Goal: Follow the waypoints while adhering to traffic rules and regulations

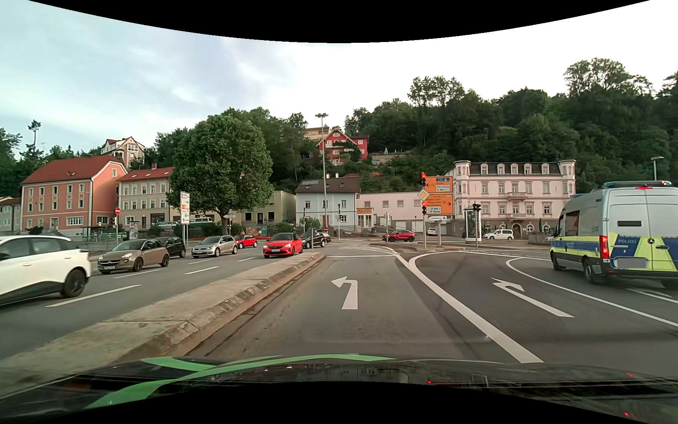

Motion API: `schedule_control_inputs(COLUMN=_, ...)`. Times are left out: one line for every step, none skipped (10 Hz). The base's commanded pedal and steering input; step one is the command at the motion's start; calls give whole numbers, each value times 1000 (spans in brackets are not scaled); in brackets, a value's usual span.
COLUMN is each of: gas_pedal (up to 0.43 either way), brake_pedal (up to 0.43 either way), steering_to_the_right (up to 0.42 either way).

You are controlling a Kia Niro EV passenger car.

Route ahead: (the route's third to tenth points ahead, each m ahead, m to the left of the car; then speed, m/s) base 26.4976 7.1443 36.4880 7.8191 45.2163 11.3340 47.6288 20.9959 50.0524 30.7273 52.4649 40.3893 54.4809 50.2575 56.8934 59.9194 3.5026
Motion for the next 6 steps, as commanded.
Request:
schedule_control_inputs(gas_pedal=0, brake_pedal=37, steering_to_the_right=15)
schedule_control_inputs(gas_pedal=0, brake_pedal=37, steering_to_the_right=15)
schedule_control_inputs(gas_pedal=0, brake_pedal=37, steering_to_the_right=12)
schedule_control_inputs(gas_pedal=0, brake_pedal=43, steering_to_the_right=9)
schedule_control_inputs(gas_pedal=0, brake_pedal=49, steering_to_the_right=8)
schedule_control_inputs(gas_pedal=0, brake_pedal=49, steering_to_the_right=5)
